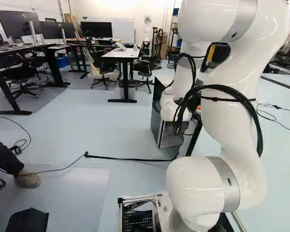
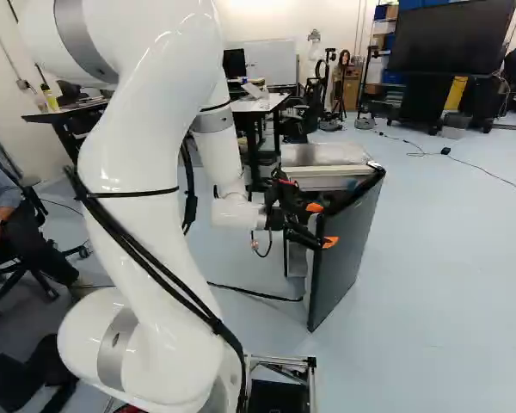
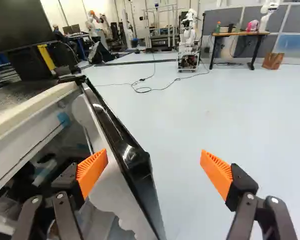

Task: Open the fridge door

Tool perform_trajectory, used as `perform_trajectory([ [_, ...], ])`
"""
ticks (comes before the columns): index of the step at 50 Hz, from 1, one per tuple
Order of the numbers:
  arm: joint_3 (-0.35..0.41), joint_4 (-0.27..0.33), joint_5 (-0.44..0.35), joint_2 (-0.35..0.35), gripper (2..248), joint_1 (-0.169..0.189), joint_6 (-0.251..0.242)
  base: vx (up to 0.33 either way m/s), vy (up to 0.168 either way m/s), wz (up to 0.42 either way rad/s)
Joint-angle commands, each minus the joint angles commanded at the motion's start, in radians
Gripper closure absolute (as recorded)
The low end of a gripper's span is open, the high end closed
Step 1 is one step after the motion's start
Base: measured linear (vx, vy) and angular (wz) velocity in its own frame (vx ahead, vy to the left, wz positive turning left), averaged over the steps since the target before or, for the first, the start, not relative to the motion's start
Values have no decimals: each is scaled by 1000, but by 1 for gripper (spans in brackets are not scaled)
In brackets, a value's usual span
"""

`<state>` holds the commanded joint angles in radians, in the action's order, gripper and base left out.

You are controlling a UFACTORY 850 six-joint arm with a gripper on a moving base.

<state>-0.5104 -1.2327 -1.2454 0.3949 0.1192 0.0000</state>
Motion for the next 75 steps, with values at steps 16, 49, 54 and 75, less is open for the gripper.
perform_trajectory([
  [16,-7,-35,-45,4,3,73,0,0,0,0],
  [49,-65,-42,-54,41,3,149,0,0,0,0],
  [54,-84,-42,-53,53,3,152,0,0,0,0],
  [75,-191,-95,-13,120,3,210,0,0,0,0],
])
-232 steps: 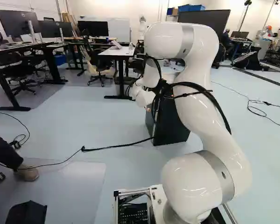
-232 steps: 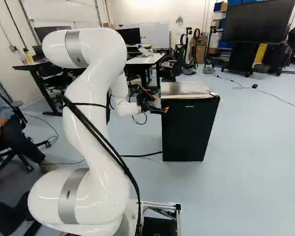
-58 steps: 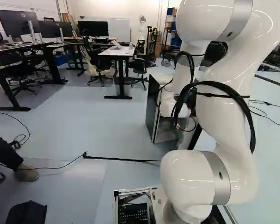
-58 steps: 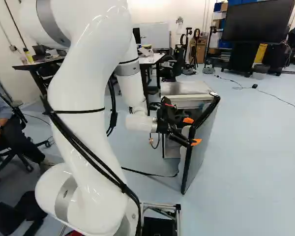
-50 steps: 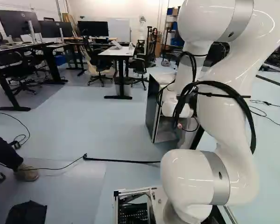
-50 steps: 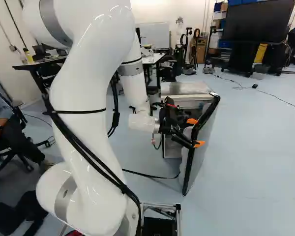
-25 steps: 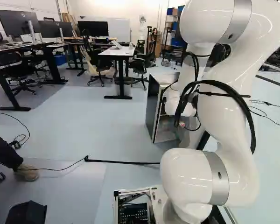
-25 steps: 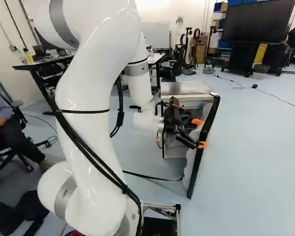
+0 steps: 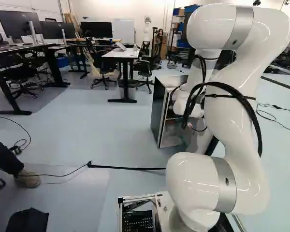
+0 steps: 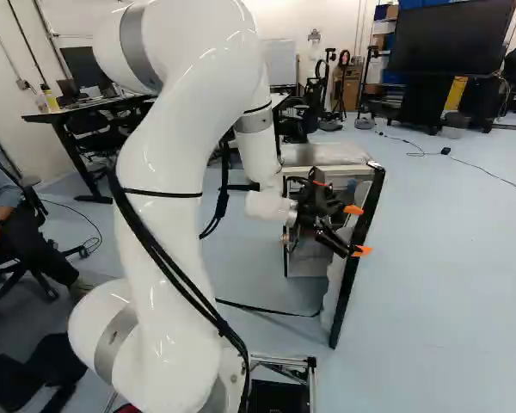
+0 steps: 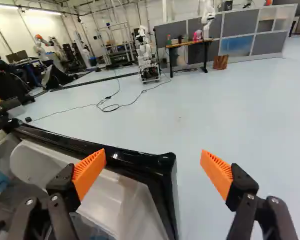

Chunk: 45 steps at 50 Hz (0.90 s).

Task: Open the fridge door

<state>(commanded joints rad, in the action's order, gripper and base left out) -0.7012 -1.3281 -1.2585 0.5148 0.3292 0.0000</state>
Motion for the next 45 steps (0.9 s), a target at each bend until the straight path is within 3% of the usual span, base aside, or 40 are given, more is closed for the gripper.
perform_trajectory([
  [28,-132,-145,85,77,3,108,0,0,0,0],
  [45,-225,-150,87,129,3,116,0,0,0,0],
])
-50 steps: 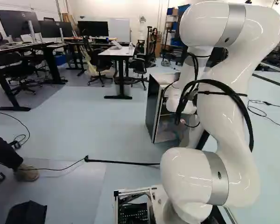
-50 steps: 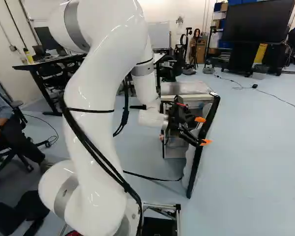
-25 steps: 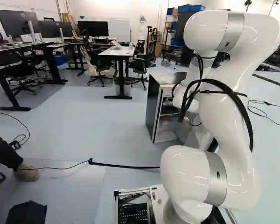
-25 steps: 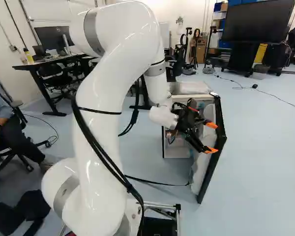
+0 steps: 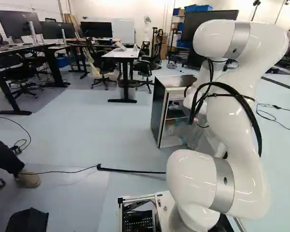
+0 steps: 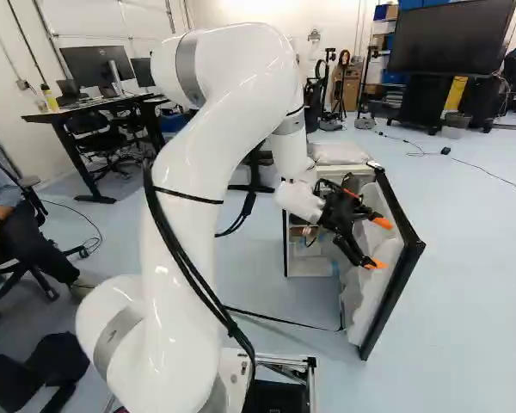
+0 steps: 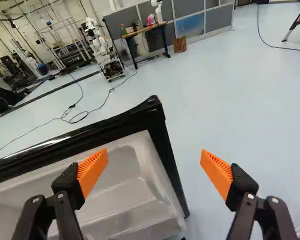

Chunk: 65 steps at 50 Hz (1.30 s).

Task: Open the fridge door

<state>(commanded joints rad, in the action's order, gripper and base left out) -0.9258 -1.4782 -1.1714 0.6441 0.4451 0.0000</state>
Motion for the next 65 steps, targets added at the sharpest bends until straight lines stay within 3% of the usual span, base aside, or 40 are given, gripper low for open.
perform_trajectory([
  [19,-92,-11,0,52,3,-8,0,0,0,0],
  [48,-234,-224,0,129,3,87,0,0,0,0],
  [65,-296,-246,0,161,3,138,0,0,0,0],
])
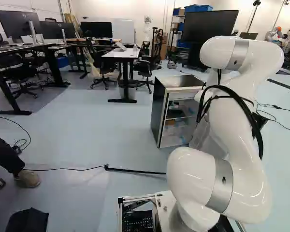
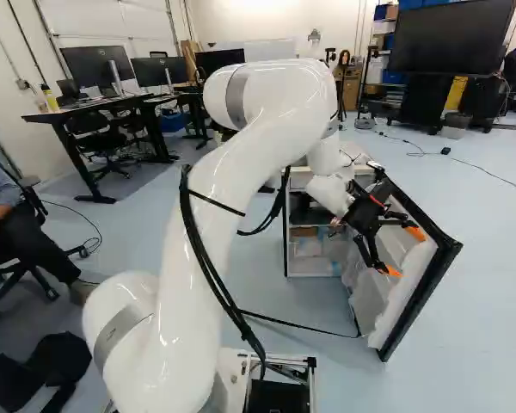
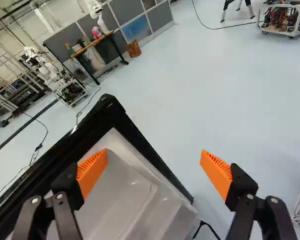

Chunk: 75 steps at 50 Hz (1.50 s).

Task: Open the fridge door

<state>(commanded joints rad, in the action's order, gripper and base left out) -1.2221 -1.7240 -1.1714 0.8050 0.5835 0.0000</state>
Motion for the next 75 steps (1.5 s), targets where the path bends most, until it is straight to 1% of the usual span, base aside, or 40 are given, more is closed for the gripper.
perform_trajectory([
  [21,-5,0,0,2,3,4,0,0,0,0],
  [36,15,0,0,-40,3,2,0,0,0,0],
  [51,109,0,1,-127,3,-26,0,0,0,0],
  [58,156,6,16,-157,3,-44,0,0,0,0],
  [67,214,27,46,-190,3,-67,0,0,0,0],
  [75,265,58,76,-220,3,-89,0,0,0,0],
])
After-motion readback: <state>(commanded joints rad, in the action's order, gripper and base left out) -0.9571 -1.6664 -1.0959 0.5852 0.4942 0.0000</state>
